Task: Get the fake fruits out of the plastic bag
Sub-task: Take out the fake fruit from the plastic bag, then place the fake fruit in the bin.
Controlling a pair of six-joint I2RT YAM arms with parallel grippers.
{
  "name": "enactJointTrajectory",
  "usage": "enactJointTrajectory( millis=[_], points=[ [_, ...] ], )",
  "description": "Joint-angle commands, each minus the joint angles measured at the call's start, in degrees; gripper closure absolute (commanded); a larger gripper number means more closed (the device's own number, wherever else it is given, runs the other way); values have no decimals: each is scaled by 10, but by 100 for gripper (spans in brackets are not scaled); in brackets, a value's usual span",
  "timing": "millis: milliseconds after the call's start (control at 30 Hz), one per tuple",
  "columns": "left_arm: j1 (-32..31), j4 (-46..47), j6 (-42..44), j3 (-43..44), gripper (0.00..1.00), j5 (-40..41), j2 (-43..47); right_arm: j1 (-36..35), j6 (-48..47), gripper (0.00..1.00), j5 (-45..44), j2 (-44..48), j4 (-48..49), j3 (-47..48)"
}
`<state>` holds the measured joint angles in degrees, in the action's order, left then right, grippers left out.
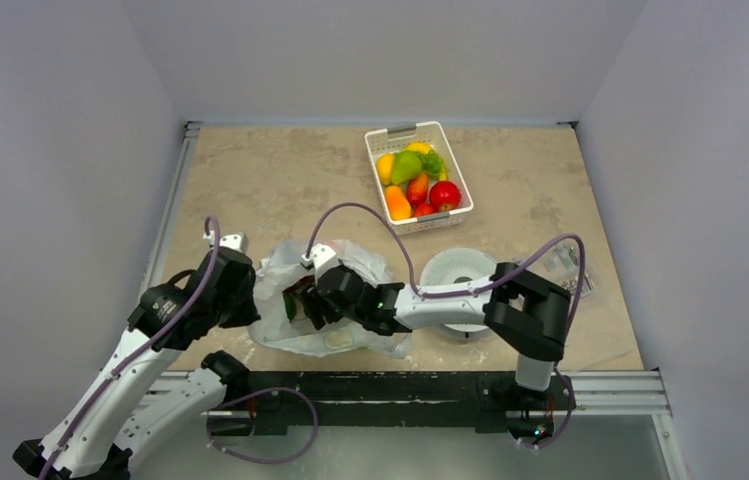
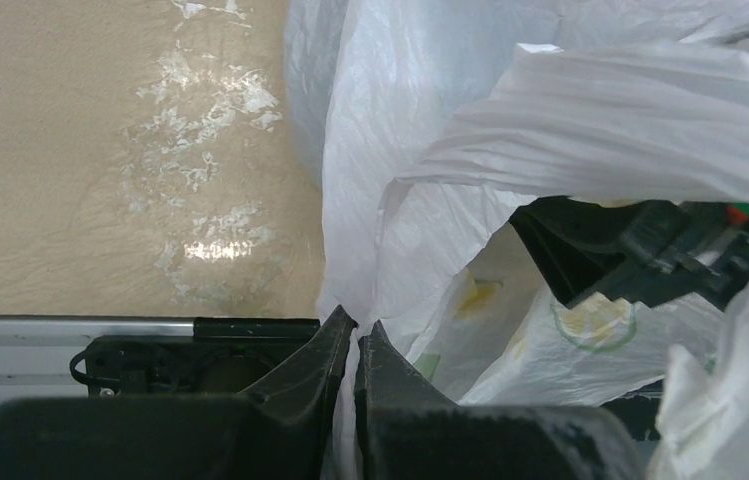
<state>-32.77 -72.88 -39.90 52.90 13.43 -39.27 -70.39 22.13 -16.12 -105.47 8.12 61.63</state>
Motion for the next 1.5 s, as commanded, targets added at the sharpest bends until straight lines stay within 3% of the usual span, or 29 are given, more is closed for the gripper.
enactJointTrajectory(
  millis=[0,167,433,833,1000,1200,1467],
  points=[
    [-3,9,-9,1,100,14,-2,-3,22,95,-13,80,9,-12],
    [-3,9,-14,0,100,22,15,-1,33,100,29,123,6,-6],
    [-4,9,-17,0,100,26,37,13,2,100,-47,207,-32,14],
    [-8,13,-12,-2,100,18,34,234,-17,100,-31,235,-32,47],
    [-12,14,-12,-3,100,20,39,314,-21,100,-113,170,-77,112],
    [-12,15,-11,-3,100,18,45,356,-47,100,-218,9,-186,265],
    [-12,14,-13,-3,100,21,43,378,-32,100,-171,-65,-224,300]
  ],
)
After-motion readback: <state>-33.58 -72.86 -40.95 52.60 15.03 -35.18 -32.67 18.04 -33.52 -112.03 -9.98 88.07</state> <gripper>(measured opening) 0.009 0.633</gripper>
